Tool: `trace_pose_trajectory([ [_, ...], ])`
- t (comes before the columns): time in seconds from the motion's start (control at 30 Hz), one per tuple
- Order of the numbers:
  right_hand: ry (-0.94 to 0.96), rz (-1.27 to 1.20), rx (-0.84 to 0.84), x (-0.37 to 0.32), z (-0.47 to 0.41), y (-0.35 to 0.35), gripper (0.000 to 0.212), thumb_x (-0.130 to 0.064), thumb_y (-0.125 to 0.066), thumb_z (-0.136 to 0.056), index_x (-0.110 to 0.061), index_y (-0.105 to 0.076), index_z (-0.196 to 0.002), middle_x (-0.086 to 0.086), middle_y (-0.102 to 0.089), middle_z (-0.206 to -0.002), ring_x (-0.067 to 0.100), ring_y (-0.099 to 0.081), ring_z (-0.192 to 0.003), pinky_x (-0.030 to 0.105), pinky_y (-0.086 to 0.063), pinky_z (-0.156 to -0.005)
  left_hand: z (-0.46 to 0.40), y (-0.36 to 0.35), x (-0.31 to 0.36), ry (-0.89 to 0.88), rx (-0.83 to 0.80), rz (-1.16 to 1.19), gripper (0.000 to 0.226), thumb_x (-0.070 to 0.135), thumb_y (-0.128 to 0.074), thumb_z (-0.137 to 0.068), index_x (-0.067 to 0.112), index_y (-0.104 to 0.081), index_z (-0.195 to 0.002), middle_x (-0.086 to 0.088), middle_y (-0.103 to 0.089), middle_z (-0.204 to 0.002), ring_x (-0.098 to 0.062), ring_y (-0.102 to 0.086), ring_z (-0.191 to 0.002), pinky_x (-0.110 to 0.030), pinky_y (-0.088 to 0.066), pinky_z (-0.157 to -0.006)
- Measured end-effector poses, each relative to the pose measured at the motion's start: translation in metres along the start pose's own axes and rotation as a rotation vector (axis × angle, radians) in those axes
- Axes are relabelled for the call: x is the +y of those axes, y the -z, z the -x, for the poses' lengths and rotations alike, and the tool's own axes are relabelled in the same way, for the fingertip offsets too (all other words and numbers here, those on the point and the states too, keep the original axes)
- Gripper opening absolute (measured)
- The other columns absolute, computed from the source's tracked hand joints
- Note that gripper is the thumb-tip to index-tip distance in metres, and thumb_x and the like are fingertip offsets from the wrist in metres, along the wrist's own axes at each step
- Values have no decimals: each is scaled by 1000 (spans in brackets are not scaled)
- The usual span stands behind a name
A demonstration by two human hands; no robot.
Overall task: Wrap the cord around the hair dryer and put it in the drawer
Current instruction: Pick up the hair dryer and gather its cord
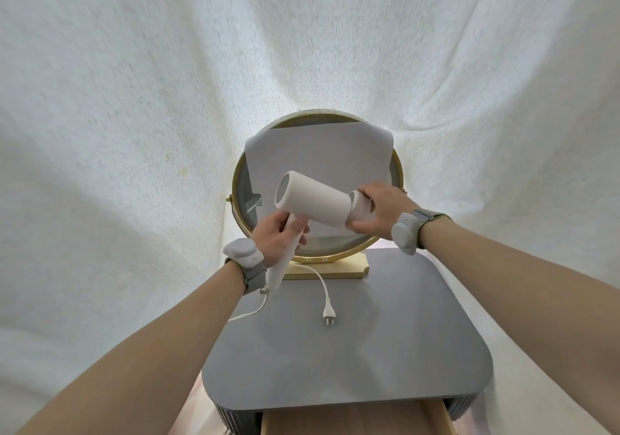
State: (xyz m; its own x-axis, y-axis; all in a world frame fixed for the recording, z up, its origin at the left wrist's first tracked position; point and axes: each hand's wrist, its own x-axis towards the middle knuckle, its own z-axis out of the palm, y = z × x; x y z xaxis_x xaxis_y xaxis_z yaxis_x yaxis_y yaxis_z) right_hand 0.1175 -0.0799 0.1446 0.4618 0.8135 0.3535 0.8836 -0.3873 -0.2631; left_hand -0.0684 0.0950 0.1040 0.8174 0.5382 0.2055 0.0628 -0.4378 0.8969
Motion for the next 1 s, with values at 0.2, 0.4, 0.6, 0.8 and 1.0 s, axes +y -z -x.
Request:
trace_pose_trajectory([
  [0.2,78,-43,14,-6,-3,-6,65,-58,-75,-70,-23,-53,-120,-8,-53,-102,15,-52,-88,24,-44,-72,0,-1,0,28,16,97,38,41,-52,-101,6,-64,-111,-2,-70,-89,-8,-69,-64,-26,-61,-63],
  [0.4,94,-69,27,-10,-6,-10,69,-61,-71,-73,-24,-49,-127,-5,-56,-113,14,-54,-93,30,-54,-81,-2,2,-2,45,3,165,43,42,-47,-103,3,-58,-116,-7,-66,-88,-15,-67,-62,-33,-61,-61],
  [0.6,84,-178,73,-24,-9,-12,63,-58,-60,-86,-19,-42,-132,0,-53,-122,12,-50,-95,22,-45,-77,-4,1,0,84,-5,258,44,46,-40,-105,7,-57,-112,-8,-61,-82,-17,-58,-59,-31,-55,-55],
  [0.8,75,-200,54,-29,-14,-13,60,-56,-54,-91,-17,-36,-133,2,-49,-121,14,-52,-93,14,-42,-67,-3,-3,6,96,33,232,44,48,-35,-106,10,-56,-101,-7,-58,-75,-15,-56,-53,-29,-55,-50],
  [1.0,77,-175,53,-31,-19,-11,59,-57,-52,-91,-17,-37,-132,-1,-48,-117,14,-53,-93,19,-44,-69,-5,1,6,97,36,153,47,52,-34,-104,10,-57,-98,-6,-59,-72,-15,-58,-51,-28,-55,-49],
])
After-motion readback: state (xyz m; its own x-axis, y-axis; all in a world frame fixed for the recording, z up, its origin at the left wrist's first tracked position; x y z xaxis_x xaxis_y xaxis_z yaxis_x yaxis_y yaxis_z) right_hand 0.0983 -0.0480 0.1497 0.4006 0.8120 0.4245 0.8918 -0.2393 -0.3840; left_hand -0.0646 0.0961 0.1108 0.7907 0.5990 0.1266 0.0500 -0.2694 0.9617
